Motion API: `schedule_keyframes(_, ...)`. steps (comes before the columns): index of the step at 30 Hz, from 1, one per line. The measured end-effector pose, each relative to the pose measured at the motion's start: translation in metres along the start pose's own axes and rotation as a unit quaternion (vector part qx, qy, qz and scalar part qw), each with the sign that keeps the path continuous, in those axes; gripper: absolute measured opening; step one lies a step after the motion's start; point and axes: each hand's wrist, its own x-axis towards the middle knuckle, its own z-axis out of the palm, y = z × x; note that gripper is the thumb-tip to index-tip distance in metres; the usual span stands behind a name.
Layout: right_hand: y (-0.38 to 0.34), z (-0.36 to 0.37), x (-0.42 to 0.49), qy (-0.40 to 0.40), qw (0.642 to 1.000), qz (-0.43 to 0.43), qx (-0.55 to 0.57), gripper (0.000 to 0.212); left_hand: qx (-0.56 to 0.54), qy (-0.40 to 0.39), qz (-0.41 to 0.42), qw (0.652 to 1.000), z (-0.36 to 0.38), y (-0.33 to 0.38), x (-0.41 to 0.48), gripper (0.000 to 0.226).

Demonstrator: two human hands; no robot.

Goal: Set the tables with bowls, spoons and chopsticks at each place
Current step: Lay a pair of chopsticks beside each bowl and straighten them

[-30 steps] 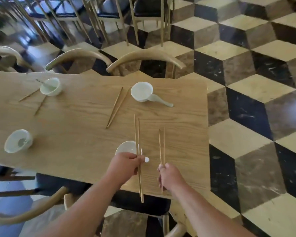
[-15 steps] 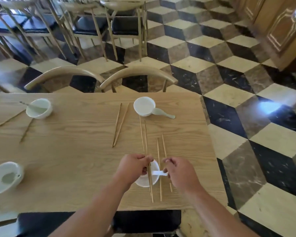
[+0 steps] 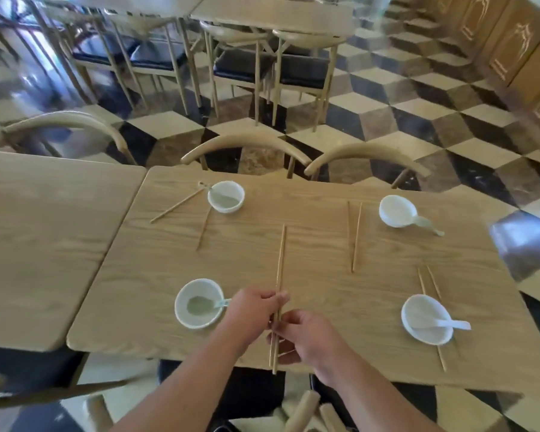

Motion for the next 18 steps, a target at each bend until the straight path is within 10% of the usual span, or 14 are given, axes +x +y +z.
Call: schedule_keyframes(18, 0.058, 0.076, 0.158, 0.134, 0.959, 0.014, -0.248, 0.031, 0.114, 0.054, -0.104, 0.987, -0.028, -0.166, 0.037, 0.026)
